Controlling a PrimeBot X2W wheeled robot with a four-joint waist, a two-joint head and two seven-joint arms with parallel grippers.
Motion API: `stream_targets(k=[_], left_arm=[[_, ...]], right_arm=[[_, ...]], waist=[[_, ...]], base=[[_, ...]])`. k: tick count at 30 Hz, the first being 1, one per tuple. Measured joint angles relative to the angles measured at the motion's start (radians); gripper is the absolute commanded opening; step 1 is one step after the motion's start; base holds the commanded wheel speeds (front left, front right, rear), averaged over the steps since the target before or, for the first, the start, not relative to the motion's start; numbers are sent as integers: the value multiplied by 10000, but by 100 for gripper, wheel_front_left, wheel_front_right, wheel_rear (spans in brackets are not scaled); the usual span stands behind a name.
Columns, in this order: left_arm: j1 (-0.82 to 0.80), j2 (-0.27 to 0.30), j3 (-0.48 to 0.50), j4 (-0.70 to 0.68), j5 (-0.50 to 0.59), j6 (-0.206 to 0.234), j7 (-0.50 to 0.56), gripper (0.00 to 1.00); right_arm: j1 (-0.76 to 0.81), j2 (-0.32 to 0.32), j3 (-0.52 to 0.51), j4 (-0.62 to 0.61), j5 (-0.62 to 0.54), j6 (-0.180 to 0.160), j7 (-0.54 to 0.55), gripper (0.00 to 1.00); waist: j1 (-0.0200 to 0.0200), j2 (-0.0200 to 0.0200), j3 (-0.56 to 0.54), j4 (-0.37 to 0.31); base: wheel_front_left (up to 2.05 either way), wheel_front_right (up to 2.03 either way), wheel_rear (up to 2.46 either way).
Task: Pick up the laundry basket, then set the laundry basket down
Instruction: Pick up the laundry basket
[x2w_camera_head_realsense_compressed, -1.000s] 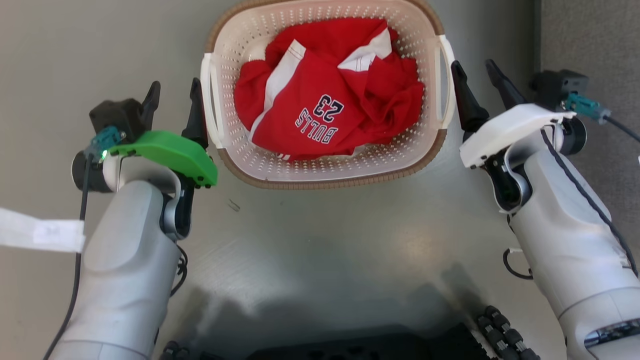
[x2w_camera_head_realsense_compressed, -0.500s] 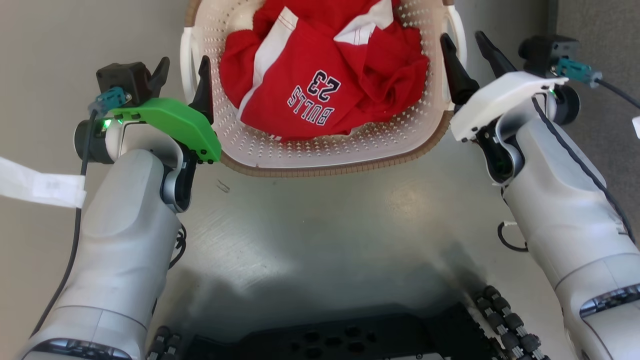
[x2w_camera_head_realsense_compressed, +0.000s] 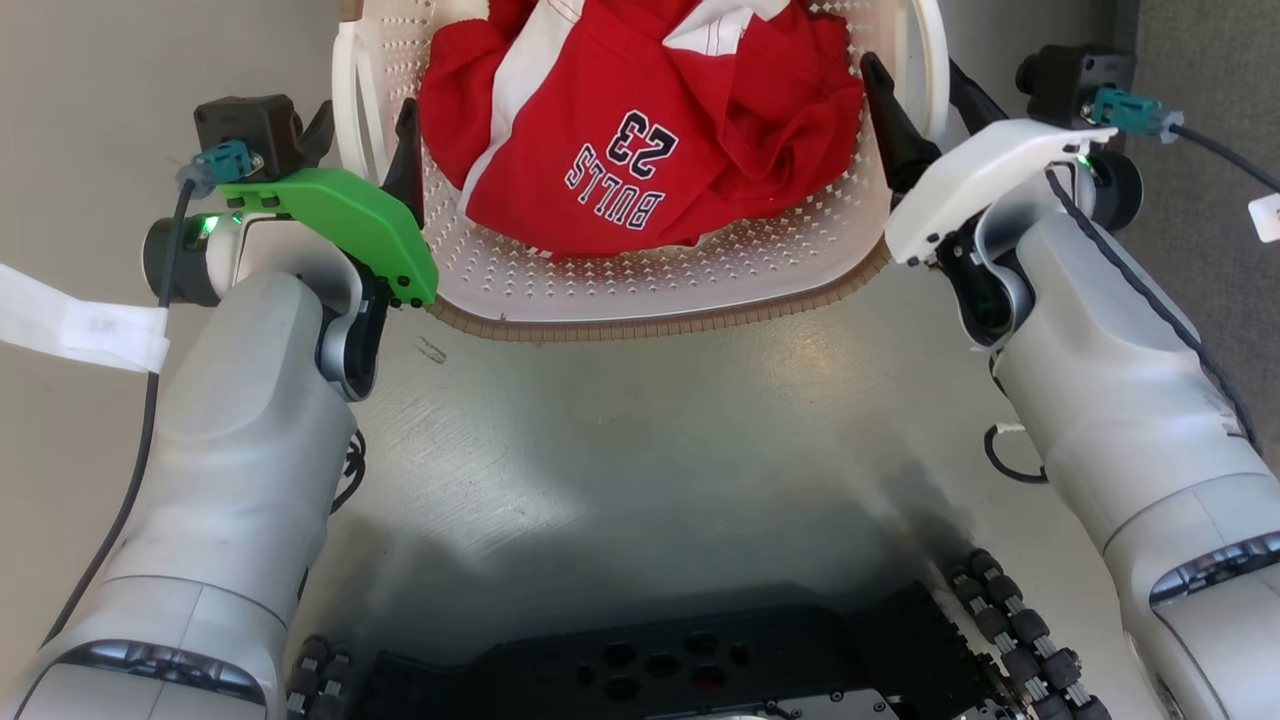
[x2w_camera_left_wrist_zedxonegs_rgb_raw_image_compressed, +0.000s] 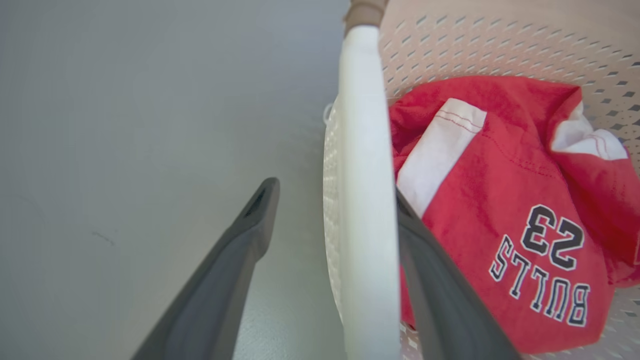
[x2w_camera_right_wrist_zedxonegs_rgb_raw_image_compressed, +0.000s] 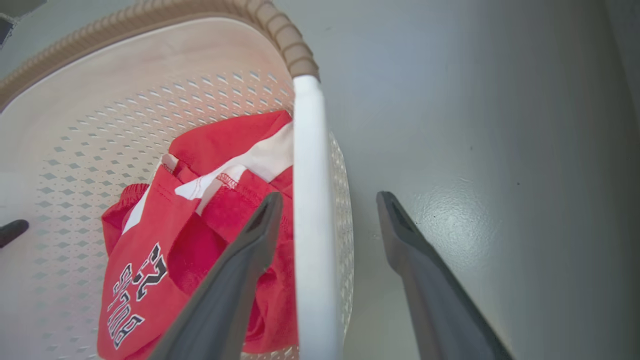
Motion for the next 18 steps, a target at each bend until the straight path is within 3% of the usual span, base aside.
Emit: stream_targets(k=[2, 3, 4, 5, 6, 18], left_arm=[[-35, 0, -40, 105, -6, 0, 0, 96], [-58, 0, -54, 196, -46, 0, 0, 81], [-88, 0, -69, 272, -92, -2, 0, 50], [-118, 0, -94, 303, -105, -29, 0, 50], [-168, -23, -136, 318, -128, -73, 0, 0], [-420, -111, -556, 794, -443, -159, -201, 0]], right_arm=[[-86, 10, 67, 56, 77, 0, 0, 48], [-124, 12, 109, 107, 121, 0, 0, 40], [-165, 12, 151, 167, 207, 0, 2, 16], [-196, 10, 196, 207, 293, 0, 2, 0], [-210, 12, 247, 238, 370, 2, 2, 0], [-352, 96, 704, 629, 681, 8, 0, 0]], waist=[[0, 0, 21, 9], [0, 0, 29, 13], [0, 0, 35, 16], [0, 0, 39, 19], [0, 0, 41, 21], [0, 0, -183, 24]], base=[[0, 0, 0], [0, 0, 0], [0, 0, 0], [0, 0, 0], [0, 0, 0], [0, 0, 0]])
